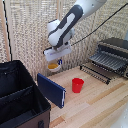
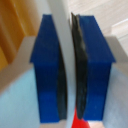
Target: Gently stretch your hand towards the oven tray's handle, obtaining a firm grip, and draw it cautiously out of the oven. Transition your grip to the hot dog bowl, gingerly seizing the edge, and elevate it from the surface. Hover the bowl over the tray, delicately lower it, and temper your grip, establishing the bowl's equilibrium.
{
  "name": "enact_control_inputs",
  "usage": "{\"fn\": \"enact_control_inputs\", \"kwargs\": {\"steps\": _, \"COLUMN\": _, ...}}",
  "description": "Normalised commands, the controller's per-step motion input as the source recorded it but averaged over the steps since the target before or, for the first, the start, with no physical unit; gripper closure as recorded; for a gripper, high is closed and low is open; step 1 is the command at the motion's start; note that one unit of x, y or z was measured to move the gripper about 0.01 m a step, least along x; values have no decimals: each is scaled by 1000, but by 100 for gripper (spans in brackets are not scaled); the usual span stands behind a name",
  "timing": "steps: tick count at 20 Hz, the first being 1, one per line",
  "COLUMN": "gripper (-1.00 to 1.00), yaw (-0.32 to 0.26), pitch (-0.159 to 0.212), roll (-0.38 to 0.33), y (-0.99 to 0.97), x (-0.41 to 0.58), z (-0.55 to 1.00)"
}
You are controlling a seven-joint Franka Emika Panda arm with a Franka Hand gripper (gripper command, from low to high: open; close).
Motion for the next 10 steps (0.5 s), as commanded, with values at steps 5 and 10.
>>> {"fn": "enact_control_inputs", "kwargs": {"steps": 5, "gripper": 100, "yaw": -151, "pitch": -1, "roll": 30, "y": -464, "x": 269, "z": 686}}
{"fn": "enact_control_inputs", "kwargs": {"steps": 10, "gripper": 100, "yaw": -191, "pitch": 0, "roll": 13, "y": -522, "x": 178, "z": 578}}
